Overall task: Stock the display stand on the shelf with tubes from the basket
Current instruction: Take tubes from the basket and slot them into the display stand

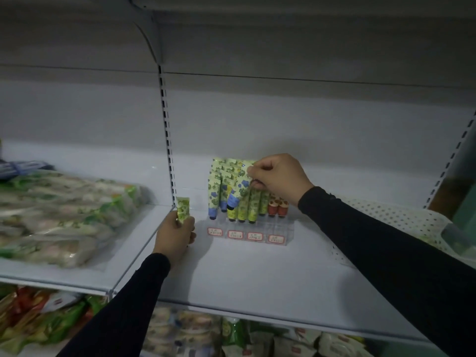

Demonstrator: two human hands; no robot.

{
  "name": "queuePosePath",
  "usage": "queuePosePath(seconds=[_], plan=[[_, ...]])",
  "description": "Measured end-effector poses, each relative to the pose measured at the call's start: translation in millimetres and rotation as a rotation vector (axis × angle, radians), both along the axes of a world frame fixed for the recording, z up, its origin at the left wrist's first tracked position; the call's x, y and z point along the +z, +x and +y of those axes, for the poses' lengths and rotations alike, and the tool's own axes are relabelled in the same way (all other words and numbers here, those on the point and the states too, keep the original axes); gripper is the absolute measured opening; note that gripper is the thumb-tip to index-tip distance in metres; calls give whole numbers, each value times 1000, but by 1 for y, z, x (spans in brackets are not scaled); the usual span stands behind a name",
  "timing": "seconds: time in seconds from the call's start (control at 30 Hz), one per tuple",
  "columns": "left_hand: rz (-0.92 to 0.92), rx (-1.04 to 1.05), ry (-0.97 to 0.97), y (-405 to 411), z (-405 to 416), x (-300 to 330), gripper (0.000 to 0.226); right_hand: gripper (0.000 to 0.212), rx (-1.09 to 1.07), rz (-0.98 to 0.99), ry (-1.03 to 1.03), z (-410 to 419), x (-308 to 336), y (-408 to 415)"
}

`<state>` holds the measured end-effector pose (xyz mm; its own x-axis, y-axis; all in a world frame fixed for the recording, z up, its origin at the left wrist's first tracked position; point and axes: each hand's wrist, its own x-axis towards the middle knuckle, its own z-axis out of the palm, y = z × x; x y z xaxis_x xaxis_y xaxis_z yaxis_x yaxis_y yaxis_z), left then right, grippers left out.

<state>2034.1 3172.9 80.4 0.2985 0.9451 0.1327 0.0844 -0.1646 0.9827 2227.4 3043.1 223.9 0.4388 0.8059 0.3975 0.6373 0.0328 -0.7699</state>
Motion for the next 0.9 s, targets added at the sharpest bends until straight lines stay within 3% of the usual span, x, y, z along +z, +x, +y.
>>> queuePosePath(seconds=[0.23, 0.6, 0.9], plan=[[85, 63, 106, -7, 9, -16, 16, 35, -111, -433, 2, 34, -3, -21], [99, 39, 130, -10, 10, -19, 18, 38, -164, -520, 18, 50, -30, -34], [11, 7, 53, 0, 21, -1, 5, 38, -187, -555, 10, 52, -39, -36]])
